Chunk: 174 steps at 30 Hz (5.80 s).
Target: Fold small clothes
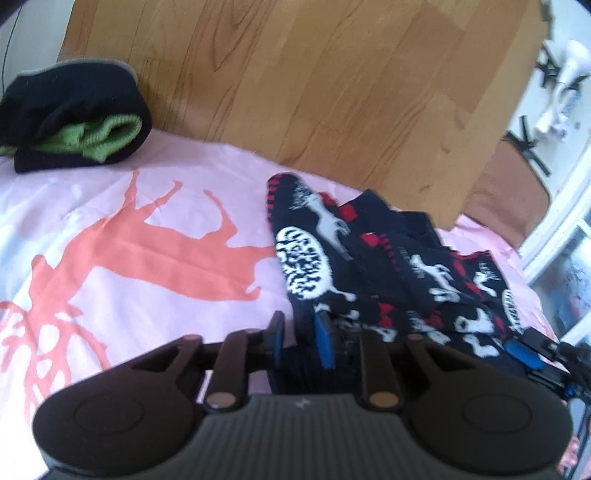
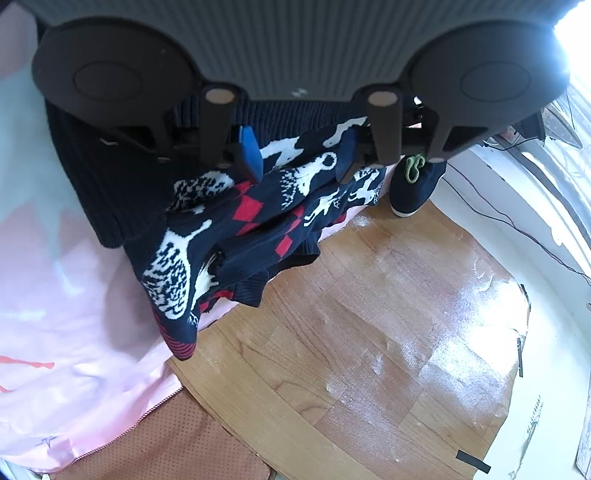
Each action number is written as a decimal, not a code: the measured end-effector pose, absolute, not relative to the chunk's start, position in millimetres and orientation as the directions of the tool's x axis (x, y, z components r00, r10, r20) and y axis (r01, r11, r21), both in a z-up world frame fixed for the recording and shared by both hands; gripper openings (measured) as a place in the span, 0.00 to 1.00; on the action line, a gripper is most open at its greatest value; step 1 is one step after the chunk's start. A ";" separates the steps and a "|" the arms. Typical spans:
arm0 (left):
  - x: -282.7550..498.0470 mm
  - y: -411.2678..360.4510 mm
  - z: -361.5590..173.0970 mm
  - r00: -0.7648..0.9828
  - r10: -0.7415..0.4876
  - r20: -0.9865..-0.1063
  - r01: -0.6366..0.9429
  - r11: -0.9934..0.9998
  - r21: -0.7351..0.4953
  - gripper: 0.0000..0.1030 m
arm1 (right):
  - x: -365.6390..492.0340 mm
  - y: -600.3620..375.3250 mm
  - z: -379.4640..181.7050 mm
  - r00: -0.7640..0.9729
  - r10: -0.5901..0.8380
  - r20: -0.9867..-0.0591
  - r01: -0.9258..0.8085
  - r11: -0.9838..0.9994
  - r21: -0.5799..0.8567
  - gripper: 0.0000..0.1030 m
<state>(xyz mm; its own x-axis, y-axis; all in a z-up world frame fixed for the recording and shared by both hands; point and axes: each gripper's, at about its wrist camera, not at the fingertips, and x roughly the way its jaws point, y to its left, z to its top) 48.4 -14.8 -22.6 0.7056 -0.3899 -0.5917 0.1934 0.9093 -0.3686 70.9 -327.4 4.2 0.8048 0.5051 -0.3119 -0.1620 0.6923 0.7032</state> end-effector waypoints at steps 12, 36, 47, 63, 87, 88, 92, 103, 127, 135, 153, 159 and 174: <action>67.8 -49.5 9.3 0.727 -0.468 -0.503 0.321 0.878 -0.355 0.26 | 70.1 -326.8 3.6 0.809 0.495 -0.317 -0.154 0.699 0.698 0.46; 88.1 -47.9 -30.8 0.679 -0.461 -0.572 0.278 0.882 -0.381 0.20 | 69.2 -328.2 4.0 0.822 0.472 -0.320 -0.135 0.707 0.694 0.46; 88.1 -50.1 -30.3 0.680 -0.455 -0.575 0.283 0.886 -0.367 0.21 | 69.0 -326.2 4.5 0.827 0.460 -0.325 -0.126 0.714 0.689 0.45; 87.7 -50.6 -30.3 0.678 -0.460 -0.574 0.291 0.884 -0.366 0.24 | 69.6 -325.3 4.8 0.830 0.452 -0.328 -0.121 0.719 0.685 0.45; 87.2 -51.9 -29.6 0.677 -0.464 -0.571 0.303 0.883 -0.359 0.28 | 70.1 -325.2 4.6 0.829 0.452 -0.329 -0.121 0.719 0.684 0.45; 87.2 -51.9 -29.6 0.677 -0.464 -0.571 0.303 0.883 -0.359 0.28 | 70.2 -325.3 4.6 0.829 0.452 -0.329 -0.121 0.719 0.684 0.45; 87.2 -51.9 -29.7 0.677 -0.464 -0.571 0.303 0.883 -0.358 0.28 | 70.2 -325.2 4.6 0.829 0.453 -0.329 -0.121 0.719 0.684 0.45; 87.3 -52.6 -30.0 0.677 -0.464 -0.571 0.303 0.883 -0.358 0.29 | 70.1 -325.3 4.6 0.829 0.453 -0.329 -0.122 0.719 0.684 0.45; 87.0 -53.5 -30.3 0.679 -0.462 -0.571 0.301 0.884 -0.358 0.32 | 70.2 -325.2 4.6 0.828 0.453 -0.329 -0.122 0.719 0.684 0.46; 87.0 -53.3 -30.3 0.679 -0.462 -0.571 0.301 0.884 -0.357 0.32 | 70.2 -325.3 4.5 0.828 0.453 -0.329 -0.122 0.719 0.685 0.46; 86.9 -53.5 -30.3 0.679 -0.462 -0.570 0.301 0.884 -0.357 0.33 | 70.4 -325.5 4.6 0.828 0.454 -0.329 -0.122 0.719 0.685 0.46; 86.9 -53.5 -30.2 0.679 -0.462 -0.570 0.301 0.884 -0.357 0.33 | 70.3 -325.4 4.6 0.828 0.454 -0.329 -0.122 0.719 0.685 0.46; 87.0 -53.6 -30.1 0.680 -0.461 -0.571 0.301 0.885 -0.356 0.33 | 70.3 -325.3 4.4 0.828 0.455 -0.329 -0.123 0.719 0.684 0.46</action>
